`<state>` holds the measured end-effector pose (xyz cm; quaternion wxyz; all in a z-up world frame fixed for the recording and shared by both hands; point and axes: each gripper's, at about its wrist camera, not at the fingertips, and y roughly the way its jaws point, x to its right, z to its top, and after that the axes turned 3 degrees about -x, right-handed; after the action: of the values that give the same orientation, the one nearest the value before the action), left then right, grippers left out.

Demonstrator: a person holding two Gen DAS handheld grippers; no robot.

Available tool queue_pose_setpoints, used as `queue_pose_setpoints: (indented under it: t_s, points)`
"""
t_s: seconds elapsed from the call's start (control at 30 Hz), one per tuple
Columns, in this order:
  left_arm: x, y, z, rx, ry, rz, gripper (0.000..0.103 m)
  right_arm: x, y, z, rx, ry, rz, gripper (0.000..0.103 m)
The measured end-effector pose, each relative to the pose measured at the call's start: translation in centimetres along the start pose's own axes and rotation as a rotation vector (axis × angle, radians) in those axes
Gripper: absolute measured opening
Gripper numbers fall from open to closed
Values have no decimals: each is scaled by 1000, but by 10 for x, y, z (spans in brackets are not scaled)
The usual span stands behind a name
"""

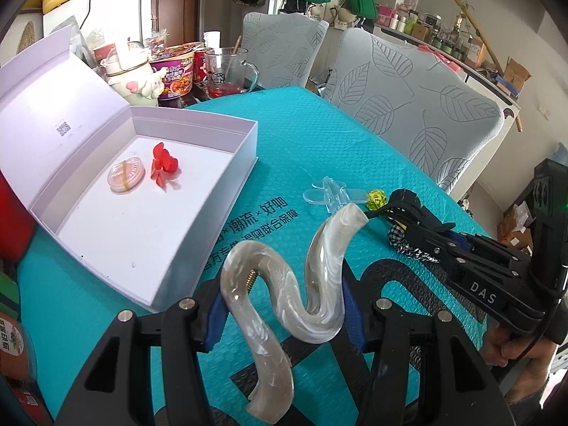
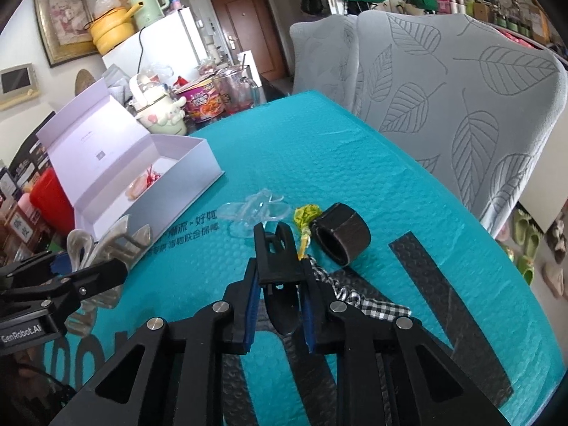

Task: Organize rigid objects
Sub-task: 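Grasp the black claw clip with the right gripper while the left lifts the S-clip, then carry the S-clip and the black claw clip over the white box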

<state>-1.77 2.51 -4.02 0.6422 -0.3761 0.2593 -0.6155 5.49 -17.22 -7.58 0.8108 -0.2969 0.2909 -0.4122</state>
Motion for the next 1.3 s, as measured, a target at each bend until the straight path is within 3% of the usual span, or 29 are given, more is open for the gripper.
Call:
queue_pose_setpoints:
  t_s: [0.83,1.3]
  points:
    - [-24,-66,-5,147,-58,97,54,-59,-45,20,108,-201,29,21]
    - [-56,-97,16,217,-92,191,54,-111,-49,51,141,-350,167,21]
